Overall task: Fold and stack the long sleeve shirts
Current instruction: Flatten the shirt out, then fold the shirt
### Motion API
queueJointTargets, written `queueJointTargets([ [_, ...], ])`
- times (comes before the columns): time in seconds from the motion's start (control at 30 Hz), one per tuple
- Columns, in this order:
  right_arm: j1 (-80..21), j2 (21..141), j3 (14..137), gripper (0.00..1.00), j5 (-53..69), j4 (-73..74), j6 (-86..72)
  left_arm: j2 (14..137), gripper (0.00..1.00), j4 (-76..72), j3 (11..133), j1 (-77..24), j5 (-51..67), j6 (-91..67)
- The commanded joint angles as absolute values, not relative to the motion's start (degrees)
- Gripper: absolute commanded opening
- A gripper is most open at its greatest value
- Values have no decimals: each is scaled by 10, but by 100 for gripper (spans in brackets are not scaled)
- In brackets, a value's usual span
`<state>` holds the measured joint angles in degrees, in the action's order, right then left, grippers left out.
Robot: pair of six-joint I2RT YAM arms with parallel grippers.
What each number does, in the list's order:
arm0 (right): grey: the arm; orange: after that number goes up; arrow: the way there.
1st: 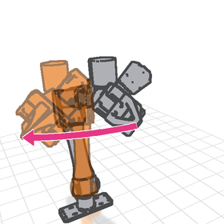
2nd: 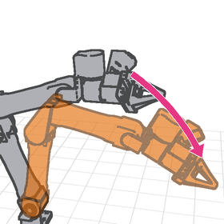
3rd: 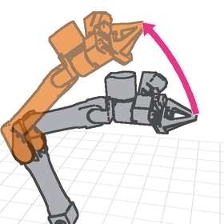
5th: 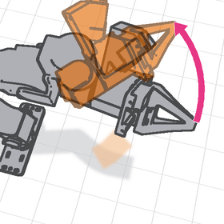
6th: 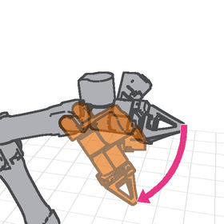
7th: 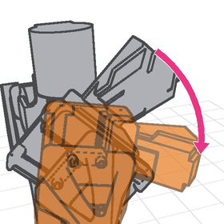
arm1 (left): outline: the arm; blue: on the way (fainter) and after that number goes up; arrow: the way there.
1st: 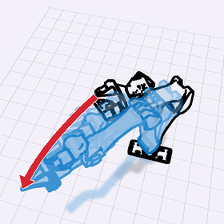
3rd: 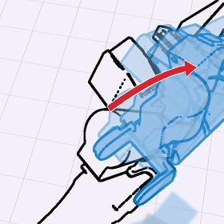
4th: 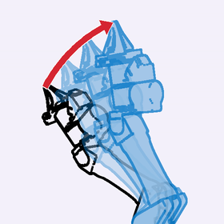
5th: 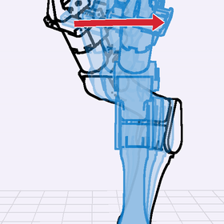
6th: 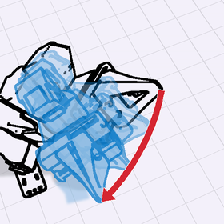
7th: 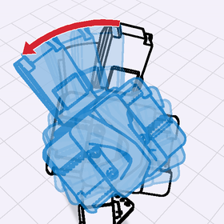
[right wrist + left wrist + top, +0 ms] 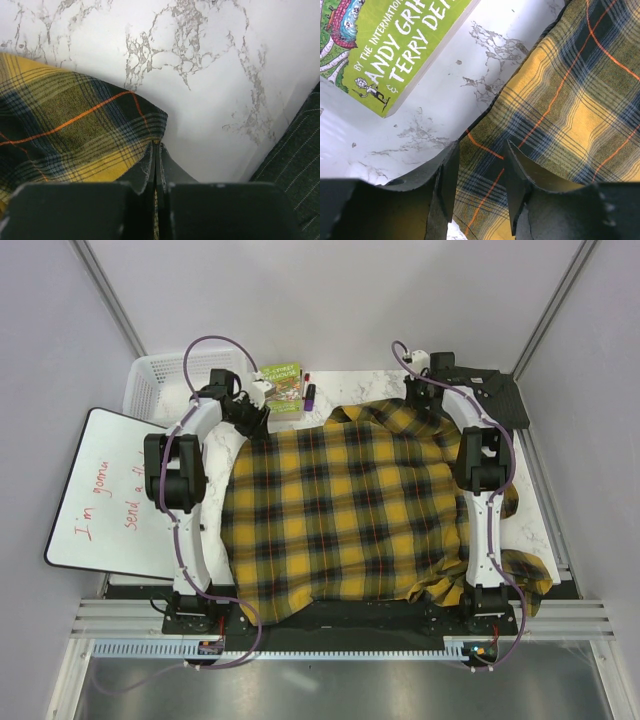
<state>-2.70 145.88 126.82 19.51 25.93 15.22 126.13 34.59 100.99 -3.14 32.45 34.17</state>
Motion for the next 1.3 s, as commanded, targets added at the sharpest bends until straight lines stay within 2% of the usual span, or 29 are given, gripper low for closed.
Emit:
queueJointTargets([
  [0.0, -11, 1402, 1287, 0, 214, 251, 146, 1267, 45, 355, 1023, -41, 323, 373],
  [0.17, -3, 1381, 1283, 0, 225, 249, 138, 1266, 34, 363, 1023, -47, 318, 381],
  [0.2, -2, 1378, 1282, 0, 228, 249, 138, 1265, 26, 364, 1024, -48, 318, 381],
  [0.3, -3, 1367, 1280, 0, 233, 248, 134, 1254, 12, 366, 1027, -48, 319, 382],
  [0.37, -3, 1359, 1276, 0, 235, 248, 133, 1239, 10, 367, 1025, -48, 318, 381],
  [0.43, 15, 1351, 1271, 0, 239, 249, 132, 1230, 2, 367, 1028, -48, 312, 374],
  [0.83, 59, 1296, 1258, 0, 259, 249, 122, 1148, 2, 330, 1007, -47, 257, 393],
  [1.27, 82, 1255, 1223, 0, 330, 268, 96, 1093, 2, 316, 941, -53, 272, 426],
])
